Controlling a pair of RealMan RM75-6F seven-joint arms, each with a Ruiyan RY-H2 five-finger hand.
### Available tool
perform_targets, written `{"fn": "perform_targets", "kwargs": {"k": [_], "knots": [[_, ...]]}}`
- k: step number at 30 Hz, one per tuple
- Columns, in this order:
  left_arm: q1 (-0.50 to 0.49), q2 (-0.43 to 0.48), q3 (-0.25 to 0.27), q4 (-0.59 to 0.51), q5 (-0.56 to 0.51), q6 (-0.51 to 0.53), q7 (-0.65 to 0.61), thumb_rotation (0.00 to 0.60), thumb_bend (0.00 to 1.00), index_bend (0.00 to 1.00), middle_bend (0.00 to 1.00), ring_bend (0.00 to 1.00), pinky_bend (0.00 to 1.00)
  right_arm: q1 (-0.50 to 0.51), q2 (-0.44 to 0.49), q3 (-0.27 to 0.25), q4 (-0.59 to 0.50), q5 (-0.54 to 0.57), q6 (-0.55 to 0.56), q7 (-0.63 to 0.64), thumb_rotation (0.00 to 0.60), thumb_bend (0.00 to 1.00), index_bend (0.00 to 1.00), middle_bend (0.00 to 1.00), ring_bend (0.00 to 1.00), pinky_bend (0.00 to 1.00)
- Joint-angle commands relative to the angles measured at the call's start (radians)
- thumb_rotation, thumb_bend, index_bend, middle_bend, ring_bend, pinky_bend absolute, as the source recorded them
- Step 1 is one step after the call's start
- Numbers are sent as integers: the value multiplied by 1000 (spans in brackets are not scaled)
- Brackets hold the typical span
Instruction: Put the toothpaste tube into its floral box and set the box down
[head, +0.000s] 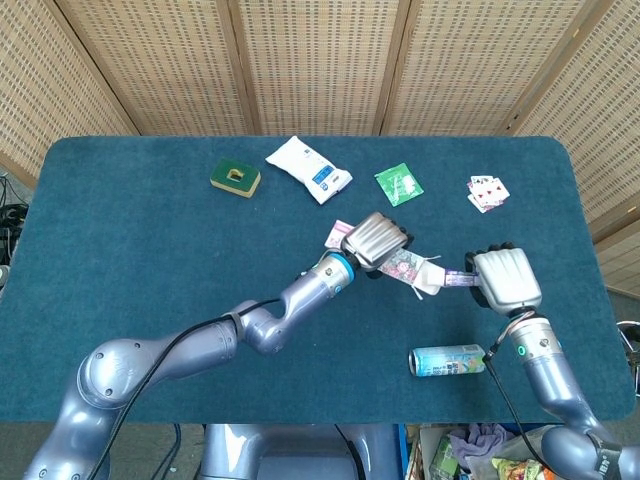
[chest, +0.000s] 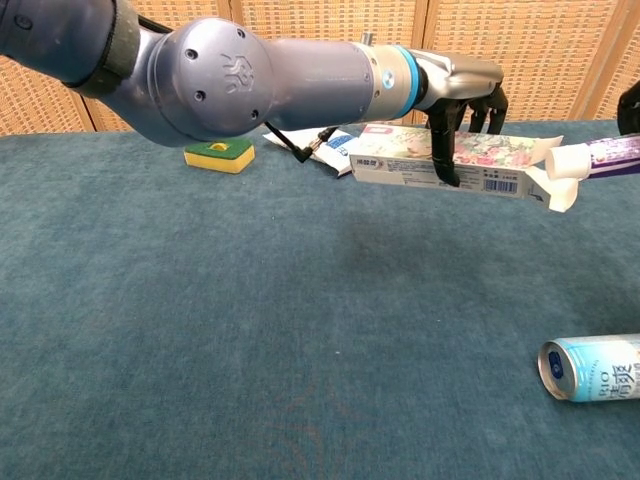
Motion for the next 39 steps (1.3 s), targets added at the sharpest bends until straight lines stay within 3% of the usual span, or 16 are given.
{"fn": "perform_targets", "kwargs": {"k": [1, 16, 28, 39], "knots": [[-10, -4, 0, -3, -20, 4, 8, 600, 263, 447, 419, 406, 433, 20, -9, -3, -19, 57, 21, -62, 600, 501, 597, 590, 431, 374], [-39, -32, -11, 1, -117, 25, 11, 600, 264, 448, 425, 406, 433, 72, -38, -11, -78, 175, 95, -203, 600, 539, 598, 592, 437, 424], [-44, -68, -33, 3, -141, 39, -40, 600, 266, 457, 434, 408, 433, 99, -50, -20, -119, 209, 141, -261, 600, 544, 598, 598, 442, 433], [-25, -118, -98, -5, -148, 77, -161, 600, 298, 477, 454, 417, 440, 120, -67, -53, -174, 220, 267, -422, 600, 546, 598, 597, 443, 440]]}}
